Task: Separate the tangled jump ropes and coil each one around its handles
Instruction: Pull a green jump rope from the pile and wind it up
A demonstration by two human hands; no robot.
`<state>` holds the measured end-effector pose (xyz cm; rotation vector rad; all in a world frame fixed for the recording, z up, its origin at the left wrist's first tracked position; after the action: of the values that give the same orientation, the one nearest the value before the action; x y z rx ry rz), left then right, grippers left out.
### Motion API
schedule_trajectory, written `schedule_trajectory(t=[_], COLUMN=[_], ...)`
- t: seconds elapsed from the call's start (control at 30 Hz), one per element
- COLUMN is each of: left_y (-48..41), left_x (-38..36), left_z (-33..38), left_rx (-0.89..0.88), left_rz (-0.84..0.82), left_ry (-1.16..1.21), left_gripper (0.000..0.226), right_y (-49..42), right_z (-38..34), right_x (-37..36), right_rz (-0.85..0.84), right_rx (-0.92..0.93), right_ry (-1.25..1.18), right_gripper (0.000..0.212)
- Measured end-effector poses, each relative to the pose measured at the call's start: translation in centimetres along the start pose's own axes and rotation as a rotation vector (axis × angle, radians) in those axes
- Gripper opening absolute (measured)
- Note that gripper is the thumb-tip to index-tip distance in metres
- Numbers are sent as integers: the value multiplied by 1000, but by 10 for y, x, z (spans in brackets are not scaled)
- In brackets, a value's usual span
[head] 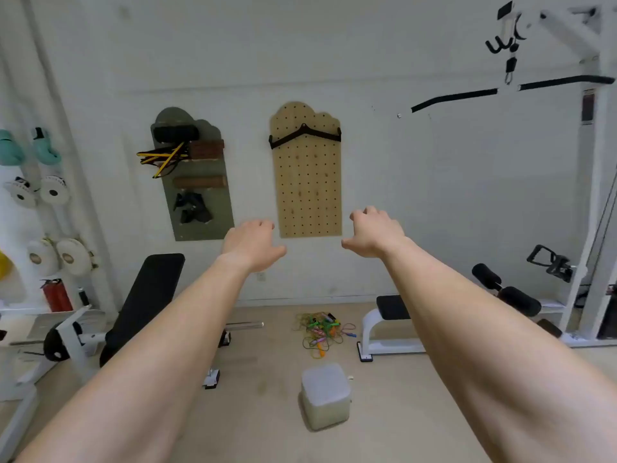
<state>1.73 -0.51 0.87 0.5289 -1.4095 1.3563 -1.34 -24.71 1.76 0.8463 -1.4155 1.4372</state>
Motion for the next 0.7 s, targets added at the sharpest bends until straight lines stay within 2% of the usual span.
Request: schedule_trajectory(t=[0.17, 0.37, 0.7], left_y=[-97, -226, -395], left_x=[-55, -83, -176], left_z=[-3, 8, -41], left_rx=[34, 64, 91], left_rz=[-32, 9, -21], left_ry=[-27, 41, 35], left_gripper=[57, 57, 58], right_y=[-94, -223, -405], right_z=[34, 76, 78], right_x=[-43, -65, -148], right_rz=[-38, -10, -41], right_rx=[-5, -10, 22], right_ry=[38, 42, 55], right_gripper=[57, 56, 57])
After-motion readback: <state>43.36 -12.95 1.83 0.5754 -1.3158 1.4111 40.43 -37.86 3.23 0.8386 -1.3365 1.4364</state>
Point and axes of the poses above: each hand's wrist, its own y-axis away from the middle knuckle, its own x-axis out of the back of the hand, z = x × y, the point moved 2 cm from there along -y, towards the middle knuckle, and after that the axes turned 15 degrees about y, right-handed, at the moved point
